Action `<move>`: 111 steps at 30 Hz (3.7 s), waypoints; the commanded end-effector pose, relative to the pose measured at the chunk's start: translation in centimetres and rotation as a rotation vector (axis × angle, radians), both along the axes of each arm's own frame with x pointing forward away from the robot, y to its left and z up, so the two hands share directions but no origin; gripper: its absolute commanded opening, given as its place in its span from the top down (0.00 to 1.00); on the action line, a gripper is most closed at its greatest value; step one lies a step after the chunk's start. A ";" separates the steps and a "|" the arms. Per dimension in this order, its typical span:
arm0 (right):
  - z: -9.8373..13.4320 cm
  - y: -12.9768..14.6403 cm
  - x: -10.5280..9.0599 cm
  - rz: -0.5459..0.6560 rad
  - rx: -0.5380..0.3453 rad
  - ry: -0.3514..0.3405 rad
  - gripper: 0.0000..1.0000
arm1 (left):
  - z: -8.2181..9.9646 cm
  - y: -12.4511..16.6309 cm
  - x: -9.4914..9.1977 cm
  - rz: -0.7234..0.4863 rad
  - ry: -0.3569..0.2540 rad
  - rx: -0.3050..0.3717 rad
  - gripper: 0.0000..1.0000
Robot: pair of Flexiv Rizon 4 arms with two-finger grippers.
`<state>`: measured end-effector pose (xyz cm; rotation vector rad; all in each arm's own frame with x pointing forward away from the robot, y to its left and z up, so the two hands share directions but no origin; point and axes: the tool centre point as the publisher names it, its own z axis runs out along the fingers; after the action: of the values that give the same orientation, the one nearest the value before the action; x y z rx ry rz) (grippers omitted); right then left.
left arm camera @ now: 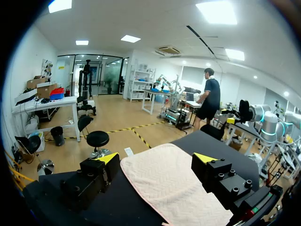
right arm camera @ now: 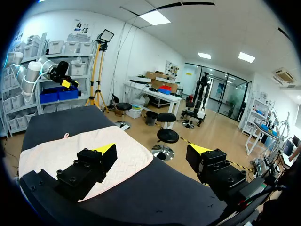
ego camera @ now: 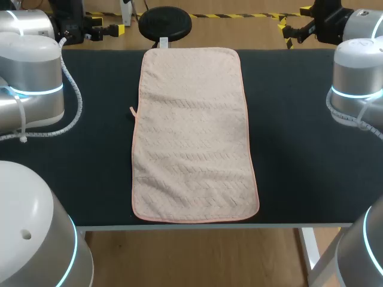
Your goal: Fold the towel
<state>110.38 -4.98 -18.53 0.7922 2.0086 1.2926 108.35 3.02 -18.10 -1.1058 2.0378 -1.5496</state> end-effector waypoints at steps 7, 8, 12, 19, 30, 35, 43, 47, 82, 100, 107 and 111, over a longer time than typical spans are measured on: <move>0.0 0.0 0.1 0.001 -0.001 0.001 0.00 | -0.1 0.0 0.0 0.003 -0.003 -0.001 0.00; 0.0 0.0 0.1 0.001 -0.001 0.001 0.00 | -0.1 0.0 0.0 0.003 -0.003 -0.001 0.00; 0.0 0.0 0.1 0.001 -0.001 0.001 0.00 | -0.1 0.0 0.0 0.003 -0.003 -0.001 0.00; 0.4 0.2 0.4 0.032 -0.095 -0.025 0.00 | -0.1 -0.2 -0.1 -0.034 -0.011 0.064 0.00; 1.0 3.1 -0.2 0.377 -0.683 -0.041 0.00 | -0.7 -1.4 -2.0 -0.338 -0.034 0.662 0.00; -0.6 5.1 -1.8 0.504 -0.768 -0.009 0.00 | -2.7 -1.7 -3.8 -0.487 0.039 0.846 0.00; -2.1 6.1 -2.8 0.582 -0.789 0.041 0.00 | -4.2 -1.9 -5.0 -0.521 0.112 0.803 0.00; -2.1 6.1 -2.8 0.582 -0.789 0.041 0.00 | -4.2 -1.9 -5.0 -0.521 0.112 0.803 0.00; -10.6 12.1 -8.0 0.592 -1.019 0.370 0.00 | -14.5 -5.6 -7.6 -0.802 0.273 0.994 0.00; -15.3 12.3 -9.3 0.589 -1.048 0.558 0.00 | -17.2 -6.5 -8.0 -0.840 0.309 1.096 0.00; -17.0 12.5 -10.1 0.618 -1.045 0.562 0.00 | -18.4 -7.5 -8.6 -0.868 0.301 1.104 0.00; -17.7 12.6 -10.3 0.635 -1.038 0.560 0.00 | -19.5 -8.0 -8.7 -0.881 0.320 1.092 0.00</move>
<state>99.88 7.69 -35.65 -0.0260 3.0479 0.0895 99.04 -4.56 -36.62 0.0163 3.1232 -0.2032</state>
